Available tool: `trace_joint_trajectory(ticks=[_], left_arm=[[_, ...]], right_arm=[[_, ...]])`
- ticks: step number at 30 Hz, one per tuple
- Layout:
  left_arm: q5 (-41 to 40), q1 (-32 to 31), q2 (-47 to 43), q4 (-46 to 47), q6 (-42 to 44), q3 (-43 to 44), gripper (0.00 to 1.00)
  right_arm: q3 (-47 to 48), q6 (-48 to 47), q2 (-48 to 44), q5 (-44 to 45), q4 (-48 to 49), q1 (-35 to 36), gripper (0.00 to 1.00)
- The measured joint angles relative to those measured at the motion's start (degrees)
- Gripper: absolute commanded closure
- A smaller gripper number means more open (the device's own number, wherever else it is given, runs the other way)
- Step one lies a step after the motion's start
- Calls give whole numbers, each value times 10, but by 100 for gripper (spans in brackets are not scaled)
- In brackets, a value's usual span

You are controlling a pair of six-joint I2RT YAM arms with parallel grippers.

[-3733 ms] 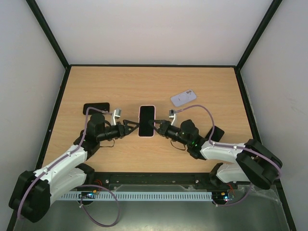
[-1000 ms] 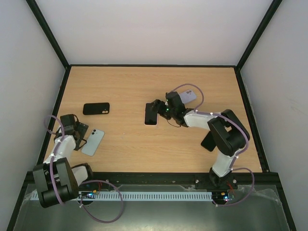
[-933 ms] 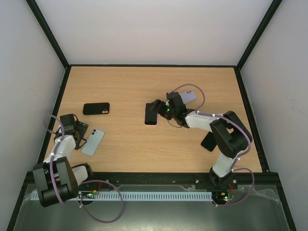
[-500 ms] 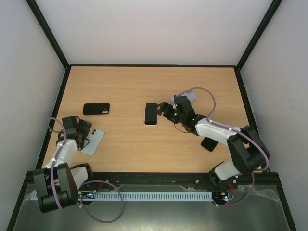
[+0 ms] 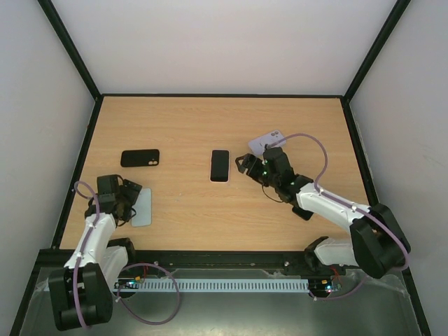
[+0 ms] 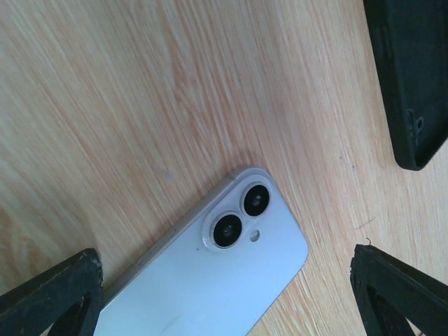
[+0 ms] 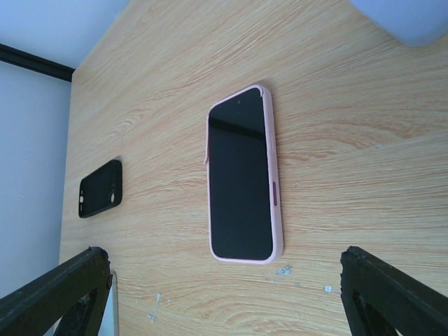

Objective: Put the phone into the phone case

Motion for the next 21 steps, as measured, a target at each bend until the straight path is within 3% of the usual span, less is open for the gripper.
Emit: trace_joint_trajectory(ticks=[10,21], left_arm=[[-23,-18,22,-28,-1,18,4],[-45,-132,22,-24,-32,18,5]], right_arm=[[-10,-2,-19,14,-14,0,12],[36,-7,-19,127,-157,0,11]])
